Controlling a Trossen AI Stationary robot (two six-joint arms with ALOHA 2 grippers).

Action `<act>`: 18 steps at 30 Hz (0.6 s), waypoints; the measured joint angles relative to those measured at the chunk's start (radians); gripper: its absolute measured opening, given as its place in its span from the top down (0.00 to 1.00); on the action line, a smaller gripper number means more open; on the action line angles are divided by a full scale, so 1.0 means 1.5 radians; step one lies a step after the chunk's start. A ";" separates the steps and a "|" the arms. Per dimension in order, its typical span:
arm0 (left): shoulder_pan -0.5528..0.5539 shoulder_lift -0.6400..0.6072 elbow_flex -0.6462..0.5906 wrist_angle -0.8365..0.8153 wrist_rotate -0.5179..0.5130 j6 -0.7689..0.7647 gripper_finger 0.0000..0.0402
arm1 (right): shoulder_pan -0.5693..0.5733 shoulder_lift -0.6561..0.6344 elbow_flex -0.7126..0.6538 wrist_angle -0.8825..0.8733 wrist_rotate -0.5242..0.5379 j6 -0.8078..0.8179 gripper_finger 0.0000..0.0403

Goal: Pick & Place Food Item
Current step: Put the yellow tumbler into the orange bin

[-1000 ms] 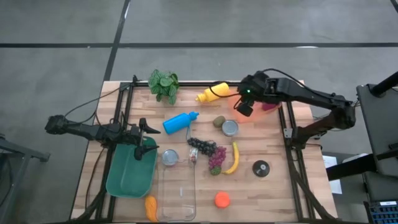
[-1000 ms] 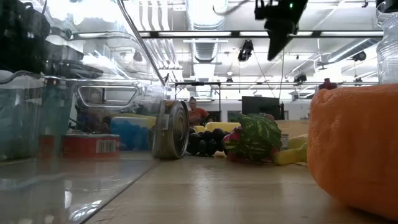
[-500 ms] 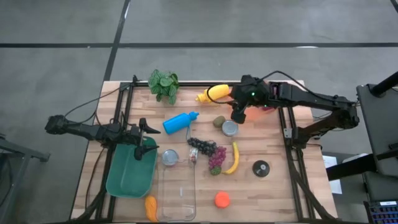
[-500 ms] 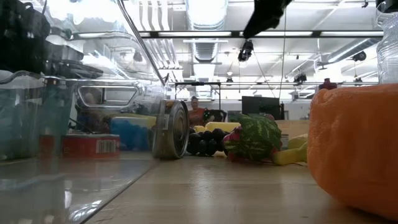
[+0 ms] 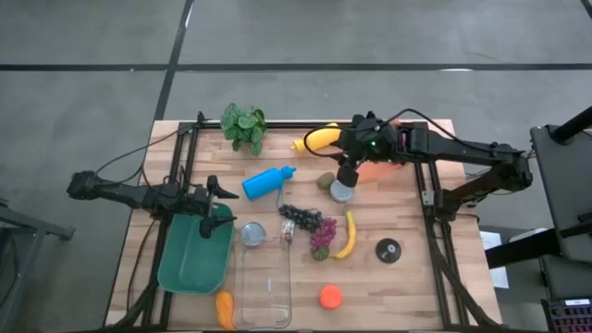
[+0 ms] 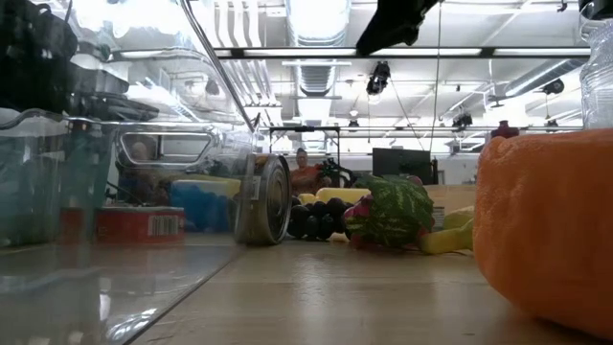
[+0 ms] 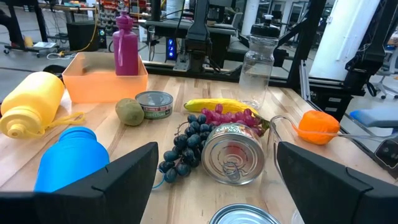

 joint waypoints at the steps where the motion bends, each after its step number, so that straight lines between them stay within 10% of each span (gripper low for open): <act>1: 0.000 0.000 0.000 0.000 0.000 0.000 0.16 | 0.000 0.000 0.000 0.000 -0.004 0.001 0.62; 18: 0.000 0.000 0.000 0.000 0.000 0.000 0.16 | -0.001 -0.001 -0.002 0.012 -0.049 -0.039 0.62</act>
